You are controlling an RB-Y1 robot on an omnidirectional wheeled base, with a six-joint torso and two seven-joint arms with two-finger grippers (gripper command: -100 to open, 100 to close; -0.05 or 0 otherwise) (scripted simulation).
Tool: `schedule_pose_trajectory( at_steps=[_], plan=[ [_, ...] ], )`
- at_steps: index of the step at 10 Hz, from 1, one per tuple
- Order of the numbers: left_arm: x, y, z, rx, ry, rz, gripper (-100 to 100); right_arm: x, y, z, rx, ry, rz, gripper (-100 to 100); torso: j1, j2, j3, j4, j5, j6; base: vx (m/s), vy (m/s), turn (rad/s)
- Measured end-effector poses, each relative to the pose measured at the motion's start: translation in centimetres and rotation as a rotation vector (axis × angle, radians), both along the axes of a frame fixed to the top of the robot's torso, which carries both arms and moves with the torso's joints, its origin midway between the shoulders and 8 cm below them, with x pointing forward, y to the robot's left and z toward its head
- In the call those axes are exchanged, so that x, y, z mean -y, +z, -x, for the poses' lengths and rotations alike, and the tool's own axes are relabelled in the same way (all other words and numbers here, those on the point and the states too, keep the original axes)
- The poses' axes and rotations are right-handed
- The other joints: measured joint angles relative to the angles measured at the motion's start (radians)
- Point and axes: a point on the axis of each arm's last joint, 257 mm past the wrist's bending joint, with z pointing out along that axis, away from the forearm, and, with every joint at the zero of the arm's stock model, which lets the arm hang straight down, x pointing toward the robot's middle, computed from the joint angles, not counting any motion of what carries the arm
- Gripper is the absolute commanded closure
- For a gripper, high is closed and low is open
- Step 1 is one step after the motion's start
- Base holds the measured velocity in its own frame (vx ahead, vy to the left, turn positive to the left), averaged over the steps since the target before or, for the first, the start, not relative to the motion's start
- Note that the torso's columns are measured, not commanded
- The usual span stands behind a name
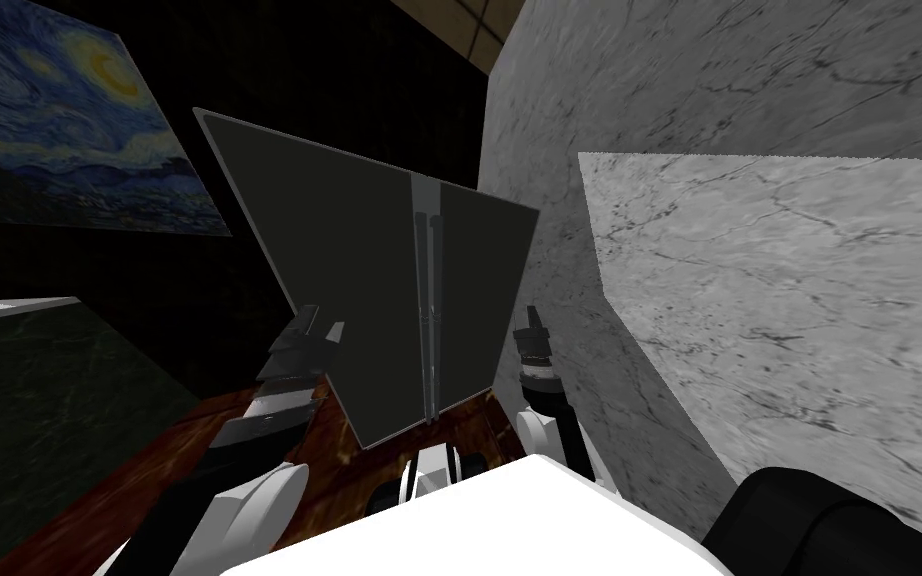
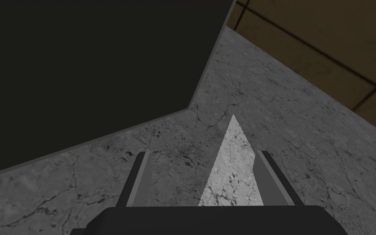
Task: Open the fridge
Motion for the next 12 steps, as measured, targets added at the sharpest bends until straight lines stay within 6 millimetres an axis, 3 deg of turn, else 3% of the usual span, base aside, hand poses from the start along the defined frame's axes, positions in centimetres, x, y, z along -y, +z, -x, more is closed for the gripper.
schedule_pose_trajectory(
  at_steps=[12],
  plan=[
    [3.4, 5.7, -5.1, -0.017, -0.047, -0.137, -100, 0.0, 0.0, 0.0, 0.000, 0.000, 0.000, 0, 0.000, 0.000, 0.000, 0.000, 0.000, 0.000, -0.009, -0.006, 0.009]
  ],
)
